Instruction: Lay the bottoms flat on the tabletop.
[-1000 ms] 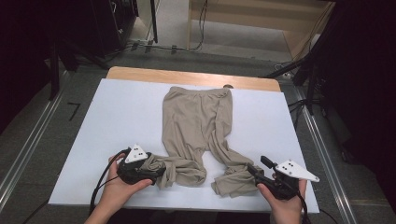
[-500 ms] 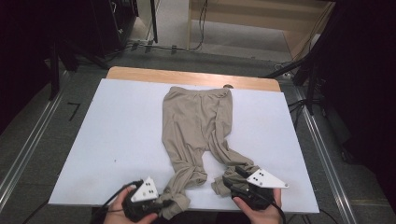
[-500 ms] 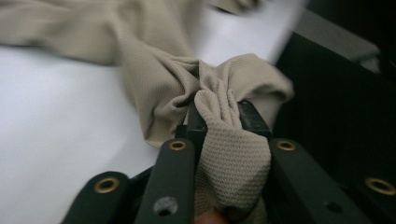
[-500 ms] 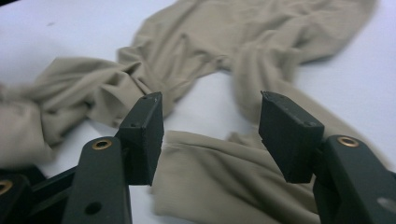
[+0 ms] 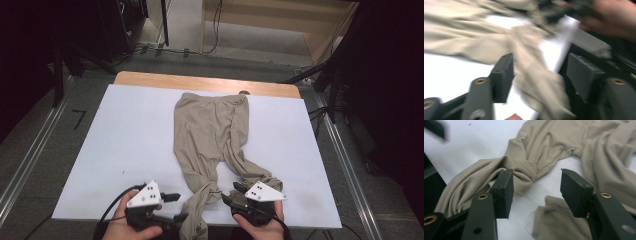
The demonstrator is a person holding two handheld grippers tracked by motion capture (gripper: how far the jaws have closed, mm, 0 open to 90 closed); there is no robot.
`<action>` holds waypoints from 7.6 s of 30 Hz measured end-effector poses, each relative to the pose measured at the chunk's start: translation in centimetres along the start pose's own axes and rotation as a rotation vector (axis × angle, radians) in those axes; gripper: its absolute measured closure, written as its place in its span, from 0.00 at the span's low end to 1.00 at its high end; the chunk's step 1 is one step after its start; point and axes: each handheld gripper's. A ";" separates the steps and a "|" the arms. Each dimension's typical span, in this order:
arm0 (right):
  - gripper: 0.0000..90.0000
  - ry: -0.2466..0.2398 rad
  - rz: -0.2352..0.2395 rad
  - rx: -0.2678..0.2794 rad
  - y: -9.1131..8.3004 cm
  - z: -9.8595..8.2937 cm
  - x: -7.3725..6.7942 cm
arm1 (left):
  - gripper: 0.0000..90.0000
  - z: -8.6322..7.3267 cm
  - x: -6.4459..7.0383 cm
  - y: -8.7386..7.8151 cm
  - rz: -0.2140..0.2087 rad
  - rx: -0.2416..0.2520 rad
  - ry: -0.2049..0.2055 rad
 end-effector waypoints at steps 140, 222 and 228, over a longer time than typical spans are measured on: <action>0.56 0.038 -0.181 -0.074 -3.2 0.1 6.0 | 0.15 -2.8 -2.4 -2.0 0.094 0.023 -0.020; 0.45 0.179 -0.156 -0.130 -1.0 0.5 16.4 | 0.74 1.1 -6.9 0.4 0.192 0.057 -0.079; 0.30 0.095 -0.156 -0.182 -3.2 -1.4 9.6 | 0.59 2.5 -3.8 2.3 0.116 0.049 -0.041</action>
Point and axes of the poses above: each handheld gripper's, and its own axes: y roughly forward along the jaws, z roughly out of its top, x roughly to its right, and after that the axes turned 10 degrees about -y, right-handed
